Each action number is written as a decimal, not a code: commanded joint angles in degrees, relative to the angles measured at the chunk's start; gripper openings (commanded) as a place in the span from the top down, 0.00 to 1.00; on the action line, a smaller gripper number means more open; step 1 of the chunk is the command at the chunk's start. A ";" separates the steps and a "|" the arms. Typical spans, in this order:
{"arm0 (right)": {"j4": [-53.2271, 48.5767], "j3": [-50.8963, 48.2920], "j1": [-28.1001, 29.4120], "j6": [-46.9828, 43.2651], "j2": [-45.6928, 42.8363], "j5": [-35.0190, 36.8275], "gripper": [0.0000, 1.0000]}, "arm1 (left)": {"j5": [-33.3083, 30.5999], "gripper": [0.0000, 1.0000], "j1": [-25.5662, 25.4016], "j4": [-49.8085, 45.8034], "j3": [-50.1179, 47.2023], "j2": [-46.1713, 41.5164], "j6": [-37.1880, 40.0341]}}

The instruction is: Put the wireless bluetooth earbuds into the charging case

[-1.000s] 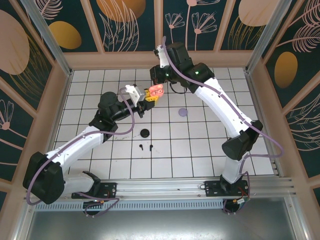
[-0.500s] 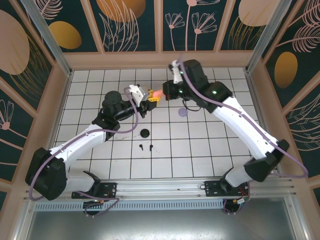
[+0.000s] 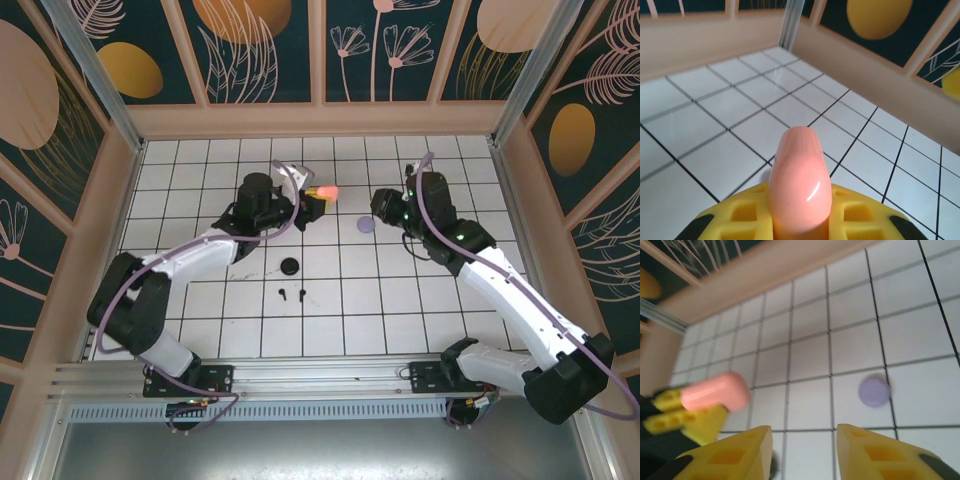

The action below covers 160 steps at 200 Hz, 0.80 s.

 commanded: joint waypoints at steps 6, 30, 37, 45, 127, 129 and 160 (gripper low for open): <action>4.70 -4.31 -0.16 2.80 -2.48 2.56 0.52 | 0.22 1.00 0.25 -4.84 4.65 5.96 -11.39; 4.97 -6.04 -0.17 2.62 -2.88 2.90 0.49 | 0.47 1.00 0.33 -4.96 6.47 11.11 -17.49; 5.10 -6.36 -0.17 2.47 -2.92 2.94 0.49 | 0.33 1.00 0.24 -4.83 6.77 12.26 -19.18; 5.21 -6.60 -0.17 2.24 -3.16 3.04 0.48 | 0.11 0.99 0.26 -5.08 7.33 13.66 -20.79; 5.76 -7.35 -0.16 0.26 -3.45 2.30 0.46 | -0.37 0.86 -1.21 -10.56 15.96 27.09 -28.61; 5.76 -7.33 -0.17 0.21 -3.50 2.30 0.46 | -0.35 0.85 -1.30 -10.64 16.14 27.29 -28.66; 6.19 -7.60 -0.17 -0.27 -3.52 1.87 0.46 | -0.84 0.80 -1.59 -12.15 18.59 29.56 -29.06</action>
